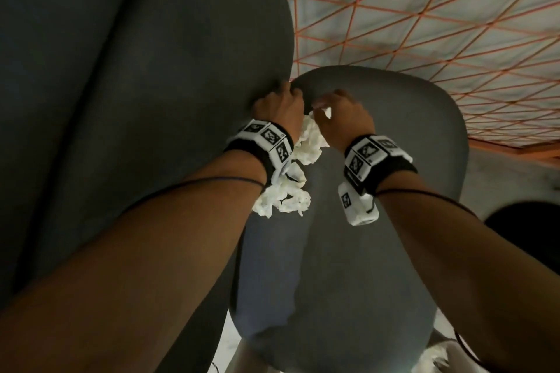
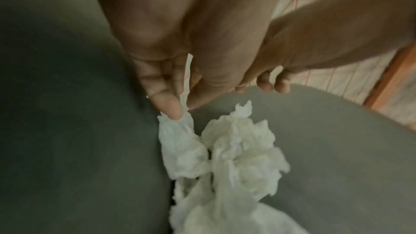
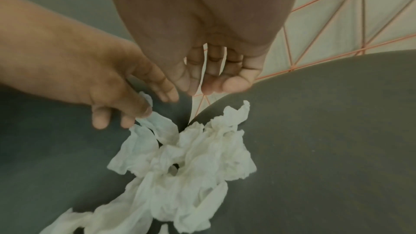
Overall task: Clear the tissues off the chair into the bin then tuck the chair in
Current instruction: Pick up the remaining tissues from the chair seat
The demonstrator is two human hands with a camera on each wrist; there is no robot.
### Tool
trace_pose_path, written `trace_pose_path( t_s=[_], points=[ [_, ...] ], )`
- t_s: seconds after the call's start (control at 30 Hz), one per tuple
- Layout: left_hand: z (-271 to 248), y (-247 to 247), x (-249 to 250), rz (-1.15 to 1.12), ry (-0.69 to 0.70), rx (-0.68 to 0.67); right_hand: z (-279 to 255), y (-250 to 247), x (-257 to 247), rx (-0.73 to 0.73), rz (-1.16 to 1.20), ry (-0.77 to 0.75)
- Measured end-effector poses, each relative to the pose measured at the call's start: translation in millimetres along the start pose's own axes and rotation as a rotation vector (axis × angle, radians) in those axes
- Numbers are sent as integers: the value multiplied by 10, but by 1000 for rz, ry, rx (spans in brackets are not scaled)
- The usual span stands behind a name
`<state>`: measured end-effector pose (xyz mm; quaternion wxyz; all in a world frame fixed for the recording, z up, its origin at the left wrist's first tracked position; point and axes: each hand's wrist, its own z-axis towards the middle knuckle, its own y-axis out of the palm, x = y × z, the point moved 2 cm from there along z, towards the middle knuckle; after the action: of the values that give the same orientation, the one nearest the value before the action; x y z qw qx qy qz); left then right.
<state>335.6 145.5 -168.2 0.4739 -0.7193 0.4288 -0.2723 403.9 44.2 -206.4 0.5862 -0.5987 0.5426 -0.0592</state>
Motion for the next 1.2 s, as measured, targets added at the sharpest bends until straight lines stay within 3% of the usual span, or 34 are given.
trace_pose_path(
  t_s=[0.13, 0.27, 0.4, 0.5, 0.6, 0.83, 0.93, 1.1, 1.2],
  points=[
    [97, 112, -52, 79, 51, 1, 163, 228, 7, -187, -127, -40],
    [19, 115, -103, -124, -13, -48, 113, 348, 102, -219, -121, 5],
    [-214, 52, -182, -462, -159, 101, -40, 274, 233, -143, 53, 27],
    [-503, 27, -197, -593, -201, 259, -236, 118, 291, -46, 233, 68],
    [-814, 20, -172, -708, -258, 316, -489, -61, 308, 23, 419, 161],
    [-1213, 264, -132, -988, -442, 208, -780, -107, 482, -36, 572, 267],
    [-1286, 448, -154, -1055, -423, 169, -778, -71, 570, -75, 782, 432],
    [-1141, 622, -209, -815, -379, 27, -693, -38, 603, -97, 1048, 633],
    [-907, 589, -159, -769, -396, -75, -555, 70, 650, -50, 889, 597]
  ],
)
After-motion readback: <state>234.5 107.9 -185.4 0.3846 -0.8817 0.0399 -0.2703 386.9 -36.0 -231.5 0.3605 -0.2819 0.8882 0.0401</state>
